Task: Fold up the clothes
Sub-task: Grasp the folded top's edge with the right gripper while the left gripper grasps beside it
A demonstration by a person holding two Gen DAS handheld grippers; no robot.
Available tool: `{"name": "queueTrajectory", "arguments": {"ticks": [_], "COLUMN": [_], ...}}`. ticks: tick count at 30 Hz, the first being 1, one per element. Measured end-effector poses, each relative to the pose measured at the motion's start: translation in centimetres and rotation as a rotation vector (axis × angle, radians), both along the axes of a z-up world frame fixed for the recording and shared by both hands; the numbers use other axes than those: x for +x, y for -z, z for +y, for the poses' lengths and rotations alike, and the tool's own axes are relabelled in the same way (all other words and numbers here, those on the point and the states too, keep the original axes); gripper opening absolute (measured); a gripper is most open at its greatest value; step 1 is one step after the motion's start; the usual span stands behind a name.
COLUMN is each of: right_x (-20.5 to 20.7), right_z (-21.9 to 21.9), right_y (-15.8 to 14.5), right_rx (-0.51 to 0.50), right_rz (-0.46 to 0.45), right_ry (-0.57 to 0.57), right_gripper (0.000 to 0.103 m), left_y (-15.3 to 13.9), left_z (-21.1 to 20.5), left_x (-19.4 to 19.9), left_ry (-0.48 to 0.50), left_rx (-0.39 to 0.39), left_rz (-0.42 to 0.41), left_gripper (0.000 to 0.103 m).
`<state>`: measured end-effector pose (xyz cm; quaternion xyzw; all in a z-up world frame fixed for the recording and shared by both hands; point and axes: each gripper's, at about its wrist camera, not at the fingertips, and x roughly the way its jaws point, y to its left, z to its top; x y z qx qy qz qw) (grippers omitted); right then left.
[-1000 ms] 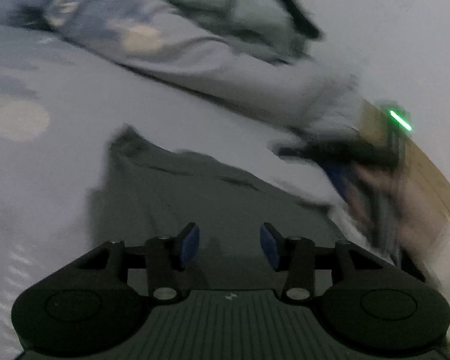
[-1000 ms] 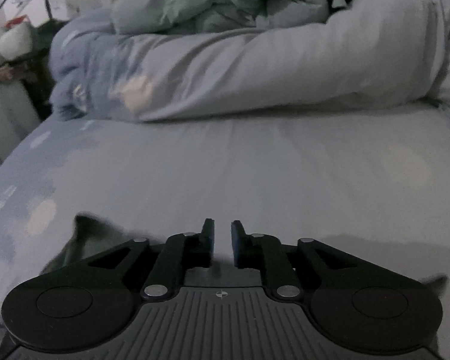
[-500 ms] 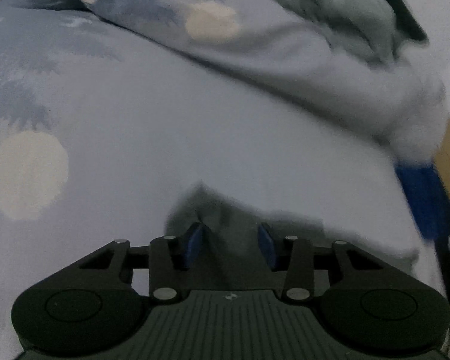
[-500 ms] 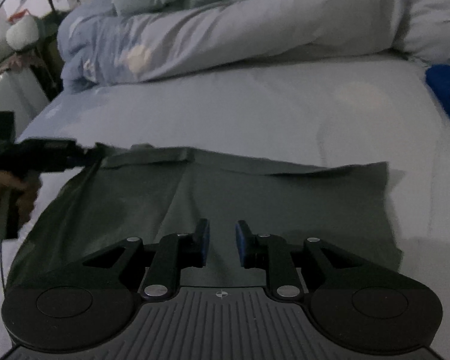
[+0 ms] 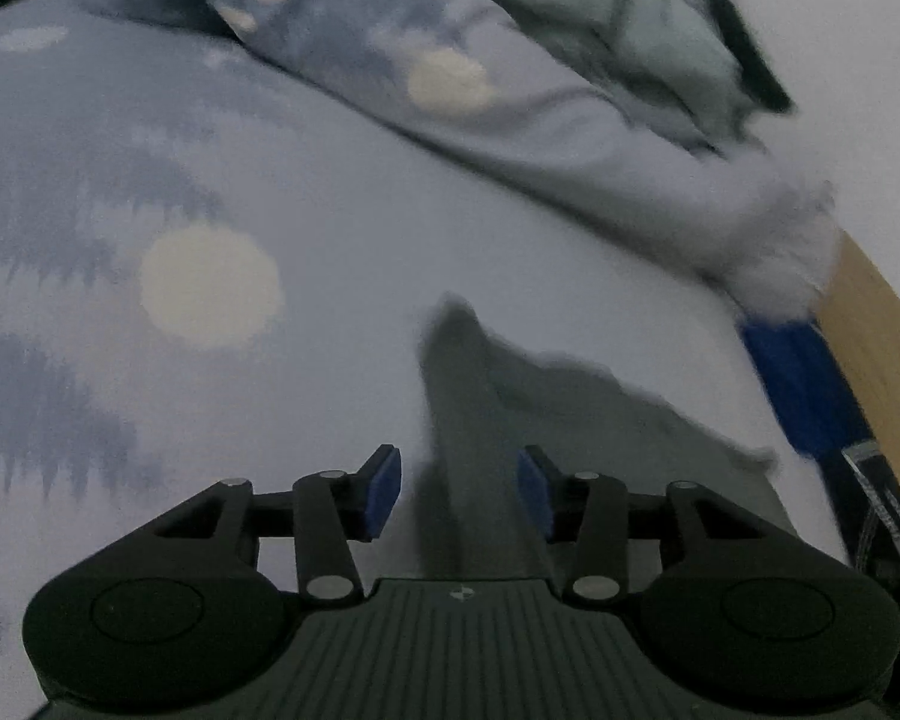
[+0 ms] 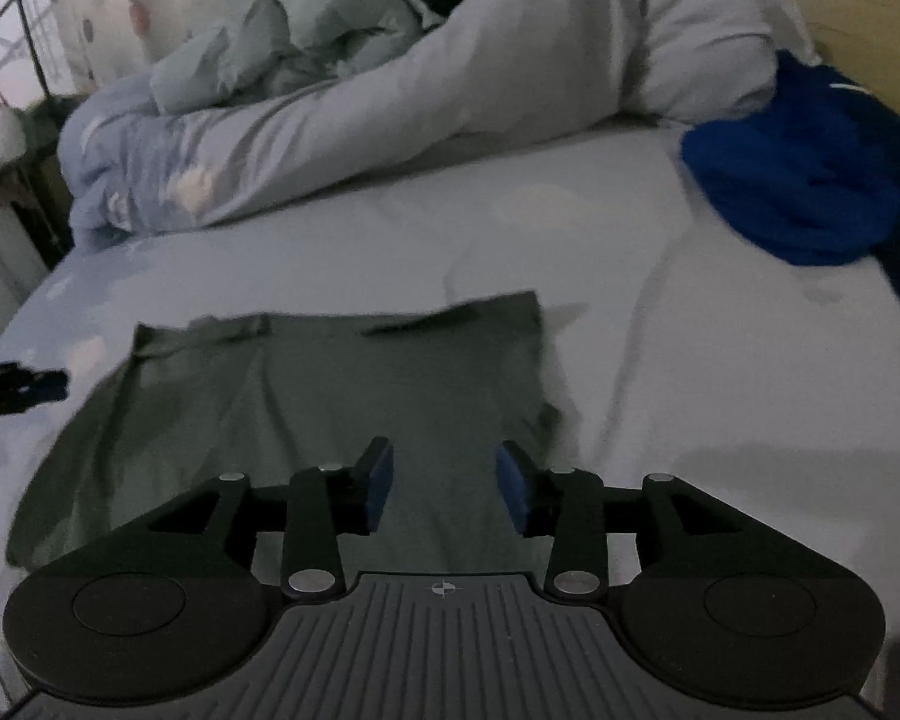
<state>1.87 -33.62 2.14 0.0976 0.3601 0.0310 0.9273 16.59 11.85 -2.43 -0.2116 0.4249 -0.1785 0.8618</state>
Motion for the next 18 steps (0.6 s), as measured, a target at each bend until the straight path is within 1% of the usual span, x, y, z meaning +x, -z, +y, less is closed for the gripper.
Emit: {"name": "queueTrajectory", "arguments": {"ticks": [1, 4, 8, 11, 14, 18], "right_x": [-0.8, -3.6, -6.7, -8.1, -8.6, -8.0], "right_z": [-0.4, -1.2, -1.4, -1.8, -2.3, -2.4], "right_y": [-0.1, 0.0, 0.9, 1.8, 2.4, 2.9], "right_rx": [-0.006, -0.012, -0.009, 0.010, 0.023, 0.032], "right_rz": [0.001, 0.003, 0.014, 0.027, 0.026, 0.025], "right_ry": [0.006, 0.012, -0.007, 0.002, 0.007, -0.015], "right_gripper": [0.048, 0.051, 0.053, 0.053, 0.053, 0.056], "left_y": [-0.1, -0.3, -0.1, 0.5, 0.7, 0.3], "left_z": [-0.3, -0.9, -0.9, -0.7, -1.3, -2.0], "left_x": [-1.3, -6.1, -9.1, -9.7, -9.0, -9.6], "left_ry": [0.016, 0.067, 0.076, 0.048, 0.075, 0.127], "left_rx": [0.004, 0.003, -0.004, -0.006, -0.014, -0.014], "left_rz": [-0.004, -0.011, -0.039, -0.036, -0.029, -0.045], "left_gripper": [0.051, 0.051, 0.052, 0.054, 0.054, 0.044]}}
